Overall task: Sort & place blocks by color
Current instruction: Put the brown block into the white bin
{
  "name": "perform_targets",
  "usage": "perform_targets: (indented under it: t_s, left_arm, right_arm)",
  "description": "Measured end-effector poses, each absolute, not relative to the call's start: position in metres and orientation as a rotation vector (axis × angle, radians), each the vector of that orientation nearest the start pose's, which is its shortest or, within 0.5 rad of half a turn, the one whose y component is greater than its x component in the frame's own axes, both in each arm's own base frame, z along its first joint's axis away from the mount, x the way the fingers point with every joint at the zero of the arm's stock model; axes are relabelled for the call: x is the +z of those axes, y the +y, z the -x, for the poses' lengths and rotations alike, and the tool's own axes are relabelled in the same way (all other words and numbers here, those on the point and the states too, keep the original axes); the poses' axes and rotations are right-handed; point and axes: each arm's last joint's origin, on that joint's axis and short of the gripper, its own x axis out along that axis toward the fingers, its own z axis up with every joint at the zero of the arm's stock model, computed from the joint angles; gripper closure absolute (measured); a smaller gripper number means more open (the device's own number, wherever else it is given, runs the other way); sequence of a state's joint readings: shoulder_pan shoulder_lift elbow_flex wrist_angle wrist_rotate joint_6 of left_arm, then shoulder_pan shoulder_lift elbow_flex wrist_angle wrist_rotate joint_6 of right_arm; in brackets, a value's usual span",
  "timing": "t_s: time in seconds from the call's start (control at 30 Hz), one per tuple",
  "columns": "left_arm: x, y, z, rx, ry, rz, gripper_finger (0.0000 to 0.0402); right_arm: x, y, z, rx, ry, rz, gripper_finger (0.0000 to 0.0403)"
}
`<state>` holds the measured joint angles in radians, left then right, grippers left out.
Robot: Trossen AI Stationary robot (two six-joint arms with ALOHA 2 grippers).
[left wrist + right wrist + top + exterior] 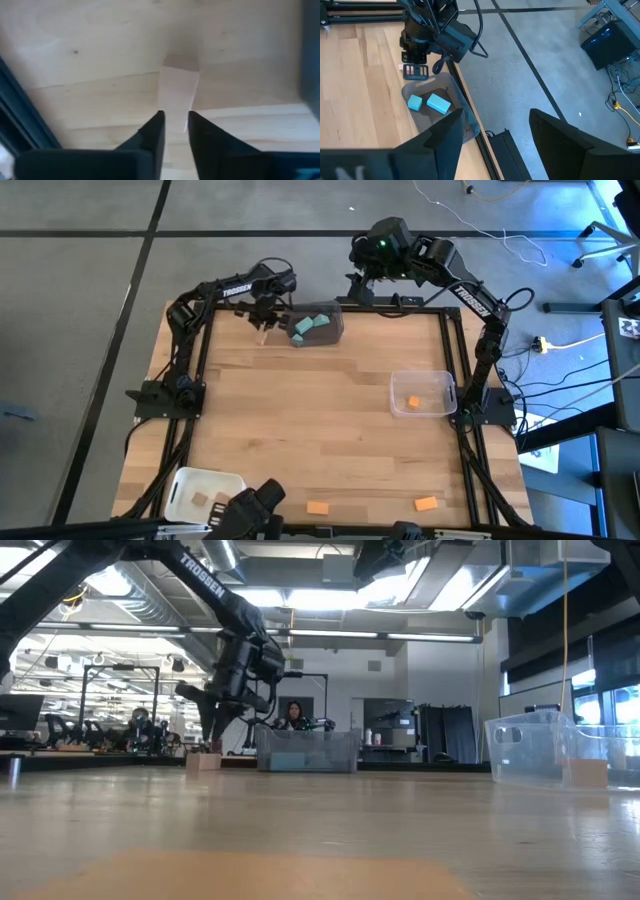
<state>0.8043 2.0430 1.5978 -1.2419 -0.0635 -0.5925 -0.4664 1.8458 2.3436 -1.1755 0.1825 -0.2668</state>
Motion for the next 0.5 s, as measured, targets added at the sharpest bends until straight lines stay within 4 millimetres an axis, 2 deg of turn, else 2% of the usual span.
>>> perform_targets:
  t_s: [0.17, 0.27, 0.5]
  left_arm:
    - [0.191, 0.274, -0.259, 1.073, 1.39, 1.108, 0.0393]
    - [0.188, 0.273, -0.259, 1.06, 1.394, 1.12, 0.0398]
    - [0.172, 0.271, -0.244, 1.097, 1.448, 1.188, 0.0401]
  right_arm:
    - [0.467, -0.164, -0.313, -0.529, 0.755, 0.151, 0.0178]
    - [0.467, -0.164, -0.313, -0.529, 0.755, 0.151, 0.0178]
    - [0.467, -0.164, -0.313, -0.528, 0.755, 0.152, 0.0178]
